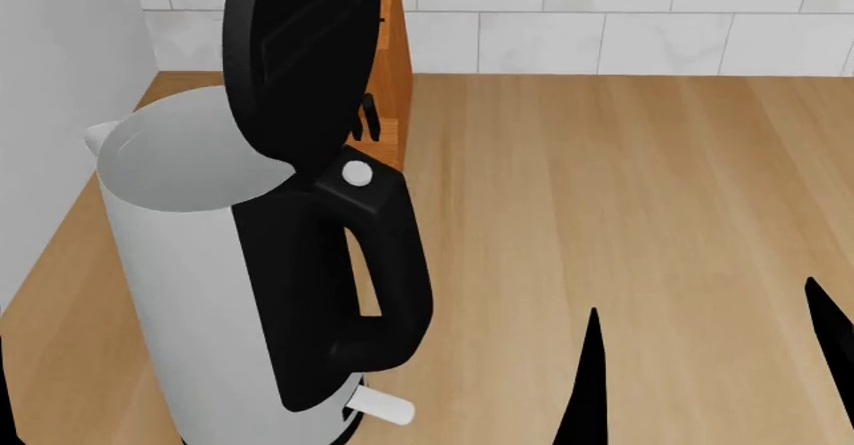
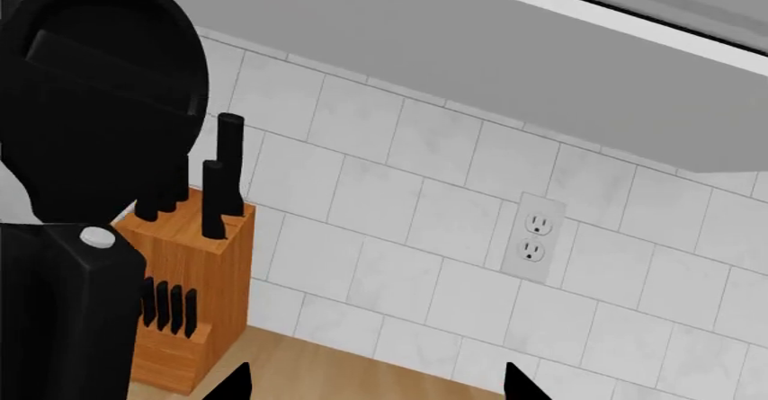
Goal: Close the lid of the electric kettle.
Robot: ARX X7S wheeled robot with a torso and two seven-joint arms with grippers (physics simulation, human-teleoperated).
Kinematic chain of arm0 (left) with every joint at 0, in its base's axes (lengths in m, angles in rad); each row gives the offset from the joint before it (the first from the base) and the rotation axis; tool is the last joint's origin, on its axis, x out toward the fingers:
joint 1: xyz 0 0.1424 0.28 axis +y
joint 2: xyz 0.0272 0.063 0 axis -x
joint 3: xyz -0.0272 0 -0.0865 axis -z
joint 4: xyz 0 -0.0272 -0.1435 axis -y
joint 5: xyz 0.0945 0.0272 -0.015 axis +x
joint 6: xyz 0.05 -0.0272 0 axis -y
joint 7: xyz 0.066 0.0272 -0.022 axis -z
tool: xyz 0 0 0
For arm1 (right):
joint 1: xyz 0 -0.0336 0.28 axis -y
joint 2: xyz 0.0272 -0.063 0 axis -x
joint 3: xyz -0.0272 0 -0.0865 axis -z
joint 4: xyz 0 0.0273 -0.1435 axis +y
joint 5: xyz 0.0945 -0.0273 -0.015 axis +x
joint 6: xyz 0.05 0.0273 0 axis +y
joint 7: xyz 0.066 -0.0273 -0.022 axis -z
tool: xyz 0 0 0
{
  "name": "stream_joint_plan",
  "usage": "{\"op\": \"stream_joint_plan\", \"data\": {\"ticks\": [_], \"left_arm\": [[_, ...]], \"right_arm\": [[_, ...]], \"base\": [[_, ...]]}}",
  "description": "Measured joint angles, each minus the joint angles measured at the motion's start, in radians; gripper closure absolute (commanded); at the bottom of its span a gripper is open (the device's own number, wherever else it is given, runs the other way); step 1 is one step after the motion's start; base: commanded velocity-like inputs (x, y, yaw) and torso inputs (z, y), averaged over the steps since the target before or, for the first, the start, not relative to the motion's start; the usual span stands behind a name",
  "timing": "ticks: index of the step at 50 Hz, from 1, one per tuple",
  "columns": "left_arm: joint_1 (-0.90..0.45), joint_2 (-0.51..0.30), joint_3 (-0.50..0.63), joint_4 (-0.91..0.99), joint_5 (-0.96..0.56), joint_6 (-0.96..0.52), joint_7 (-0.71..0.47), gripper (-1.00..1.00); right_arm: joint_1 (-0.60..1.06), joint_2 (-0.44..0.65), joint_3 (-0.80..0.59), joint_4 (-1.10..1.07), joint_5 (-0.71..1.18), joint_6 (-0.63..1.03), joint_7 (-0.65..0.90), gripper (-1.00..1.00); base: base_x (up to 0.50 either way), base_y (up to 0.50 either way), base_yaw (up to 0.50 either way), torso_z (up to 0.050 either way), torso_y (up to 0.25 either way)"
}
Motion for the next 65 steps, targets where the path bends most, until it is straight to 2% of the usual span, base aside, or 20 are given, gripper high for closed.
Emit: {"op": "stream_joint_plan", "data": {"ticks": [10, 19, 28, 38, 50, 65], "left_arm": [[-0.003, -0.005, 0.008, -0.008, 0.002, 0.01, -0.006, -1.0], [0.003, -0.007, 0.012, -0.014, 0.003, 0.022, -0.008, -1.0], [0.009, -0.002, 0.016, -0.018, 0.007, 0.036, -0.013, -1.0], [0.012, 0.01, 0.035, -0.036, 0.031, 0.059, -0.015, -1.0], [0.024, 0.027, 0.052, -0.067, 0.064, 0.094, -0.012, -1.0], [0.042, 0.041, 0.057, -0.082, 0.086, 0.125, -0.017, -1.0]], "right_arm": [[0.313, -0.014, -0.351, 0.002, -0.009, -0.062, 0.069, -1.0], [0.476, -0.006, -0.481, 0.008, 0.056, -0.106, 0.037, -1.0], [0.69, -0.047, -0.454, 0.043, 0.271, -0.071, -0.069, -1.0], [0.835, -0.171, -0.379, 0.184, 0.478, -0.089, -0.217, -1.0], [0.871, -0.336, -0.316, 0.388, 0.609, -0.128, -0.372, -1.0], [0.817, -0.528, -0.279, 0.597, 0.692, -0.157, -0.522, -1.0]], "base": [[0.25, 0.0, 0.0, 0.0, 0.004], [0.0, 0.0, 0.0, 0.0, 0.0], [0.0, 0.0, 0.0, 0.0, 0.0], [0.0, 0.0, 0.0, 0.0, 0.0], [0.0, 0.0, 0.0, 0.0, 0.0], [0.0, 0.0, 0.0, 0.0, 0.0]]}}
